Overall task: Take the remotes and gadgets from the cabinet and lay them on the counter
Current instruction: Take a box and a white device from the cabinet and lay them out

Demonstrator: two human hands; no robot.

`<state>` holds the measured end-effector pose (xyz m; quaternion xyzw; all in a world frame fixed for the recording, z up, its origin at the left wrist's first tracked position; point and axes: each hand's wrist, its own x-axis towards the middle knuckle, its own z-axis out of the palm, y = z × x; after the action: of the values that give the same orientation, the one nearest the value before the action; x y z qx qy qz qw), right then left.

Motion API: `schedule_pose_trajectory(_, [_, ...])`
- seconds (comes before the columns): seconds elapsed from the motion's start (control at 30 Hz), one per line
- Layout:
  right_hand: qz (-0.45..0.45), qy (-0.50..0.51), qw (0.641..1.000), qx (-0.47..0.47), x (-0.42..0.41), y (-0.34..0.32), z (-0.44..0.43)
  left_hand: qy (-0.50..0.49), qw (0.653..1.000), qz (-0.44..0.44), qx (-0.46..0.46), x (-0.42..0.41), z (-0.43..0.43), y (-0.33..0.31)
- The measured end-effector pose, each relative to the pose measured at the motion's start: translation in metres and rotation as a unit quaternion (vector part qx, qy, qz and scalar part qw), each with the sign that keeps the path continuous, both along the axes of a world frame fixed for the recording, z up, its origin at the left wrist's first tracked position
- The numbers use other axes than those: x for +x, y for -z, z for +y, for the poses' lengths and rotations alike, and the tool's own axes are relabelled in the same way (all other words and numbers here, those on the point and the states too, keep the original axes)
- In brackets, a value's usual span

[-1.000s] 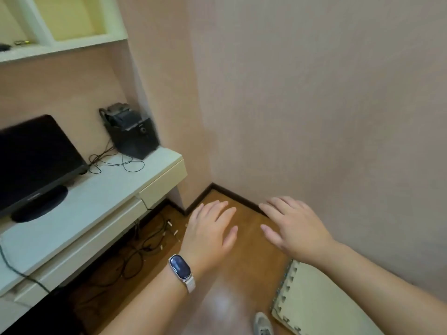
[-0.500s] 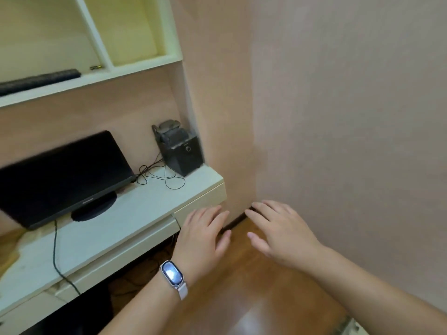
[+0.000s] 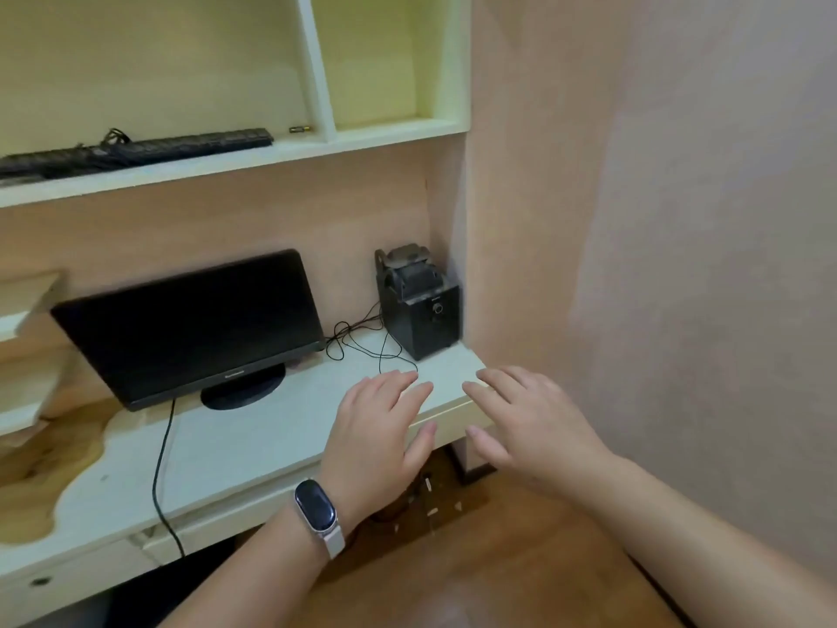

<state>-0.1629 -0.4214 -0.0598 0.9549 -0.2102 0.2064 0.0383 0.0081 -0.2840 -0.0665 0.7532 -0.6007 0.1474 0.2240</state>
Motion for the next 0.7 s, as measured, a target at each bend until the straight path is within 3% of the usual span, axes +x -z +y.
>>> schedule_pose_trajectory(0.4, [-0.005, 0.046, 0.998, -0.052, 0.187, -0.05, -0.057, 0.056, 0.997, -0.025, -0.049, 0.193, -0.083, -0.028])
schedule_pose_trajectory(0.7, [-0.017, 0.07, 0.993, -0.096, 0.243, -0.089, -0.096, 0.094, 0.989, -0.042, -0.107, 0.266, -0.14, -0.06])
